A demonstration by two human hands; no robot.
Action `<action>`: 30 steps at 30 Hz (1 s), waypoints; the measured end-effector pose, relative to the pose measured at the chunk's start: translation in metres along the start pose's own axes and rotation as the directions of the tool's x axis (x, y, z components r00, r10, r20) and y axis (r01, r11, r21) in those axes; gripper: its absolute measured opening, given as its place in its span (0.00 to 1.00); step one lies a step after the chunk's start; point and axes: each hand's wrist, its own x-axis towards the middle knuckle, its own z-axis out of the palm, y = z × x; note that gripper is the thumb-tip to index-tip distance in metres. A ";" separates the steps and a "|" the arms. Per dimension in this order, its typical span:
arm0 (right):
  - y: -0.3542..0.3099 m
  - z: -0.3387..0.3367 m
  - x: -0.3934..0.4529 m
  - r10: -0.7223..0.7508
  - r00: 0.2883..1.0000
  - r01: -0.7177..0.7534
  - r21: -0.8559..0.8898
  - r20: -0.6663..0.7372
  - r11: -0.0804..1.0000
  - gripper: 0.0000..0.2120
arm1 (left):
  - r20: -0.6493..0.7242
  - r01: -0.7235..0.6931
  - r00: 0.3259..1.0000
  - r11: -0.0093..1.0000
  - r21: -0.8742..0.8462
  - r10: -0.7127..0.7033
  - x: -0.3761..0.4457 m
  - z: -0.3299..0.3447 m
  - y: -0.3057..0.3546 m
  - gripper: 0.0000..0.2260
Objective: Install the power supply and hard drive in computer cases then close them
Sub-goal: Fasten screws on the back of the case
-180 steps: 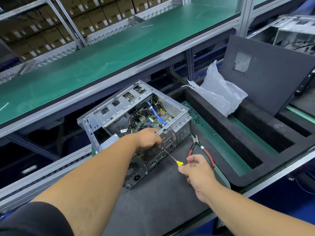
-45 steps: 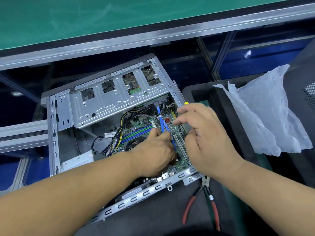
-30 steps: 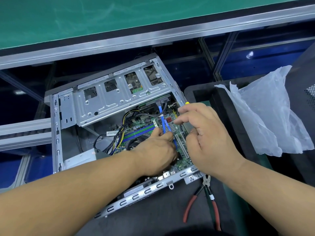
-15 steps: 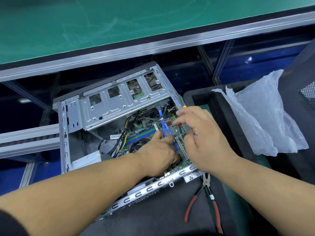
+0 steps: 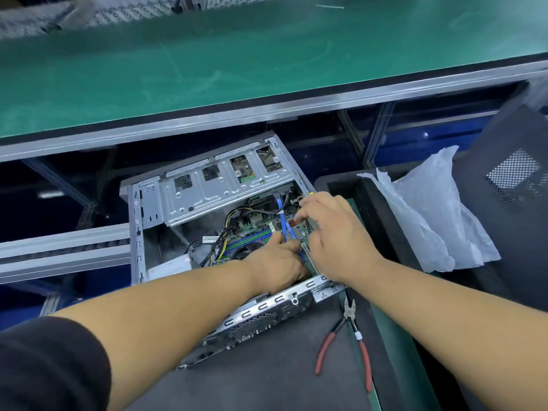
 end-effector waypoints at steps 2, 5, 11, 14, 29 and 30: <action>-0.001 0.000 0.000 -0.005 1.000 0.005 -0.019 0.006 1.000 0.20 | -0.021 0.019 1.000 0.998 -0.062 -0.020 -0.006 -0.007 -0.001 0.10; -0.001 0.001 0.000 0.004 1.000 -0.003 -0.041 0.008 0.999 0.19 | -0.177 0.137 0.960 0.917 -0.374 -0.215 -0.021 -0.017 -0.005 0.07; -0.004 0.002 -0.003 0.034 0.999 -0.033 -0.049 0.012 0.998 0.21 | 0.021 0.243 0.938 0.615 -0.750 -0.345 -0.048 -0.036 0.041 0.10; -0.006 0.001 -0.009 0.026 0.998 -0.023 -0.064 0.055 0.998 0.21 | -0.022 0.275 0.941 0.799 -0.535 -0.338 -0.058 -0.041 0.056 0.12; -0.046 -0.005 -0.118 0.306 0.890 -0.219 0.273 -0.337 0.937 0.32 | -0.013 0.199 0.970 0.820 -0.537 -0.243 -0.128 -0.026 0.075 0.08; -0.041 -0.007 -0.134 0.330 0.882 -0.249 0.260 -0.337 0.933 0.32 | -0.003 0.198 0.971 0.811 -0.551 -0.239 -0.130 -0.027 0.076 0.06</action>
